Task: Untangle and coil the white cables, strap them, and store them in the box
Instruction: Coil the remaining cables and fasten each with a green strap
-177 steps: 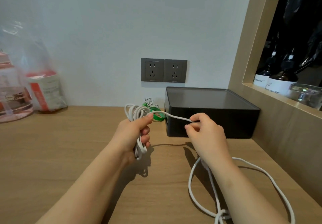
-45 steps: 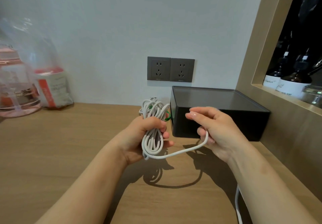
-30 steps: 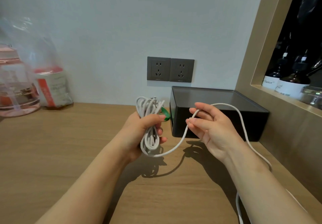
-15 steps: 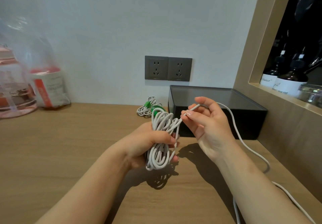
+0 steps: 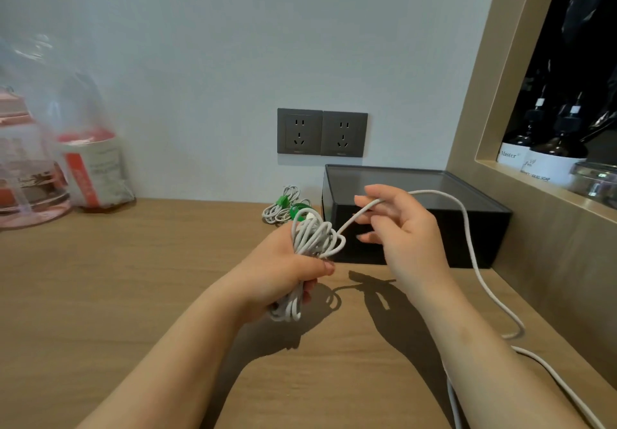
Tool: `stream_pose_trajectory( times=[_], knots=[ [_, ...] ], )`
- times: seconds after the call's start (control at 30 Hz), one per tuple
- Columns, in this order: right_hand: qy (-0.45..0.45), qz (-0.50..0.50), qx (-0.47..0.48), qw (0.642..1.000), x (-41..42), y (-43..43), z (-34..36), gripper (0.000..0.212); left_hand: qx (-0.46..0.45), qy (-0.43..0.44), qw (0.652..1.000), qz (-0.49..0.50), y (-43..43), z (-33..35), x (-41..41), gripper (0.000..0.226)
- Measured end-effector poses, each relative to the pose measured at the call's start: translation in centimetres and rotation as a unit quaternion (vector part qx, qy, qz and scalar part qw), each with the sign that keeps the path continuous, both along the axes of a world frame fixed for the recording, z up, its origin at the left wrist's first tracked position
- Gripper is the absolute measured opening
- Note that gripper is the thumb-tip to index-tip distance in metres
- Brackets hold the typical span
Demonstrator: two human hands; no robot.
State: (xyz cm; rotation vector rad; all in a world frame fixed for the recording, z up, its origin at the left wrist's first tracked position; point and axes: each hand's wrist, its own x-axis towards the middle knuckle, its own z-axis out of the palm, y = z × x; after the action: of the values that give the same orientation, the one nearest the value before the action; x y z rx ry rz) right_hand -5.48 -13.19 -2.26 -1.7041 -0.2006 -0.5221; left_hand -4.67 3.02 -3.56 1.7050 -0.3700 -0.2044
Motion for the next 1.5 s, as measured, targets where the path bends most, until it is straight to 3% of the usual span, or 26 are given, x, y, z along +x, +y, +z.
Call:
stream_pose_trajectory(
  times=[0.07, 0.13, 0.23, 0.3, 0.4, 0.53, 0.7, 0.8, 0.9, 0.97, 1.17, 1.23, 1.37, 1.5],
  knots=[
    [0.004, -0.094, -0.19, 0.977, -0.1, -0.4, -0.2, 0.028, 0.031, -0.068, 0.994, 0.076, 0.2, -0.2, 0.4, 0.024],
    [0.026, -0.17, -0.318, 0.932, -0.2, -0.6, -0.2, 0.026, 0.038, -0.112, 0.984, 0.136, 0.5, -0.3, 0.8, 0.026],
    [-0.084, -0.258, -0.357, 0.894, -0.6, -0.9, 0.1, 0.028, 0.032, -0.15, 0.975, 0.164, 0.9, 0.2, 0.8, 0.023],
    [-0.123, -0.276, -0.385, 0.872, -0.4, -1.3, 0.2, 0.038, 0.002, -0.15, 0.98, 0.131, 1.0, 0.6, 0.6, 0.019],
    [0.016, -0.236, -0.486, 0.841, 0.1, -1.7, 0.0, 0.058, -0.065, -0.118, 0.989, 0.054, 1.3, 0.7, 0.2, 0.021],
    [0.048, -0.242, -0.438, 0.864, 0.3, -1.8, -0.3, 0.059, -0.145, -0.079, 0.986, 0.0, 1.5, 0.7, 0.2, 0.019],
    [0.085, -0.26, -0.428, 0.861, 0.6, -2.6, -0.6, 0.029, -0.27, -0.053, 0.961, -0.037, 2.1, 1.0, 0.4, 0.014],
    [0.095, -0.158, -0.273, 0.944, 0.9, -2.2, -0.8, 0.023, -0.287, -0.056, 0.956, 0.007, 2.2, 0.9, 0.7, 0.018],
    [0.094, -0.085, -0.139, 0.982, 0.7, -1.6, -0.4, 0.02, -0.284, -0.06, 0.956, 0.047, 1.9, 0.9, 0.8, 0.014],
    [0.057, -0.065, -0.159, 0.983, 0.7, -1.4, -0.5, 0.01, -0.269, -0.06, 0.96, 0.06, 1.7, 0.7, 0.9, 0.014],
    [0.036, -0.035, -0.219, 0.974, 0.3, -0.9, -0.5, 0.034, -0.248, -0.023, 0.964, 0.09, 1.2, 0.4, 1.0, 0.016],
    [0.041, -0.021, -0.233, 0.971, 0.2, -0.8, -0.5, 0.033, -0.265, 0.007, 0.959, 0.1, 1.1, 0.4, 0.8, 0.011],
    [0.044, 0.014, -0.249, 0.967, -0.3, 0.4, -0.5, 0.039, -0.304, 0.079, 0.946, 0.078, 0.9, 0.5, 0.6, 0.031],
    [0.046, 0.018, -0.276, 0.96, -0.6, 0.9, -0.6, 0.045, -0.361, 0.144, 0.92, 0.045, 0.7, 0.7, 0.5, 0.023]
  ],
)
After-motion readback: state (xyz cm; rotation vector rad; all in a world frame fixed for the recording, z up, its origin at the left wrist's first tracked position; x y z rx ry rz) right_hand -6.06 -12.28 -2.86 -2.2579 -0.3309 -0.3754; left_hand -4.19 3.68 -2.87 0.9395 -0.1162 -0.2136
